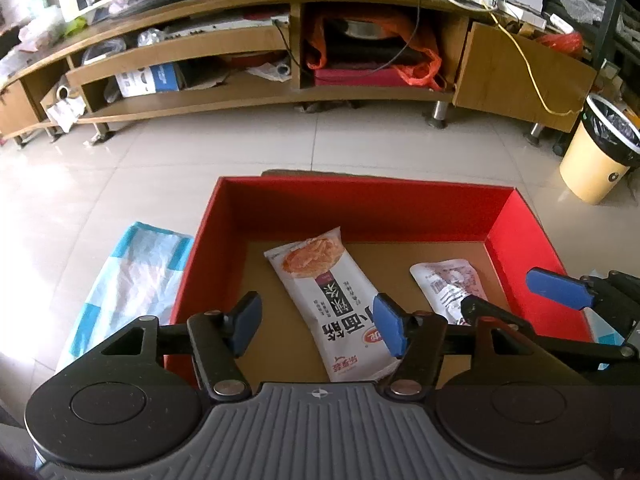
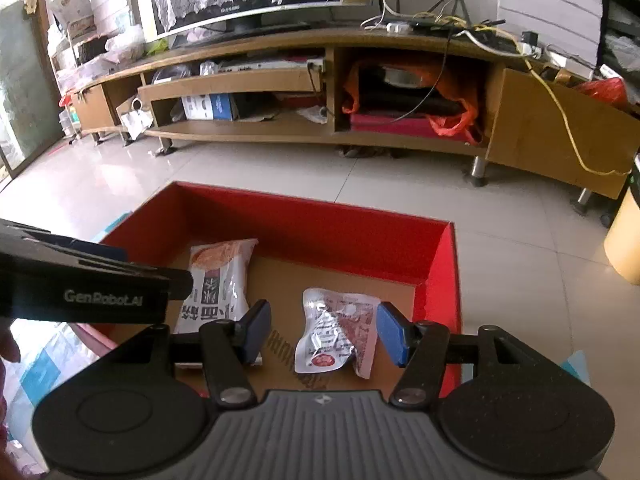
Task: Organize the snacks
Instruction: 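Withdraw both open tools from the box back over the cloth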
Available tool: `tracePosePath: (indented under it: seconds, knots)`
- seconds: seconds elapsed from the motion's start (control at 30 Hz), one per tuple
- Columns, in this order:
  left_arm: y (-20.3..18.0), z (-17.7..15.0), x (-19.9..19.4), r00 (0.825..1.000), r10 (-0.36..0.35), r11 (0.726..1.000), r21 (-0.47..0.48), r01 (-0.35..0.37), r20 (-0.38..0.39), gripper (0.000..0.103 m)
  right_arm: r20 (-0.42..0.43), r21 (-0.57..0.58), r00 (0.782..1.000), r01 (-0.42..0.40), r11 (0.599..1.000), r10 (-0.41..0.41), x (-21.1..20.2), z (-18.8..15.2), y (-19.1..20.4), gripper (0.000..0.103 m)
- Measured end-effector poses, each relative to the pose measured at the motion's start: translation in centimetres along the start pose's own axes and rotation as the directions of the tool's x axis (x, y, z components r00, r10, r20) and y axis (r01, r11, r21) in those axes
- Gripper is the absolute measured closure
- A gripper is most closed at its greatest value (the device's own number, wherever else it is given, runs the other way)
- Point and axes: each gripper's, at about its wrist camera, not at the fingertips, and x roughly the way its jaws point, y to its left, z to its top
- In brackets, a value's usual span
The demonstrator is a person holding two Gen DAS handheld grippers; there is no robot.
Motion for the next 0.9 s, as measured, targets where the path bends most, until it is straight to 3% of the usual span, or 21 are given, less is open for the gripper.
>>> tracePosePath:
  seconds: [0.47, 0.9]
  knots:
    - [-0.5, 0.5, -5.4, 0.998, -0.007, 1.000, 0.008, 0.006, 0.062, 0.031, 0.068, -0.006, 0.997, 0.026, 1.000, -0.026, -5.6, 1.4, 0.7, 0.046]
    - [-1.3, -2.1, -10.7, 0.994, -0.031, 0.998, 0.052, 0.025, 0.108, 0.030, 0.098, -0.009, 0.995, 0.025, 1.000, -0.024, -11.5, -0.2, 1.3, 0.046]
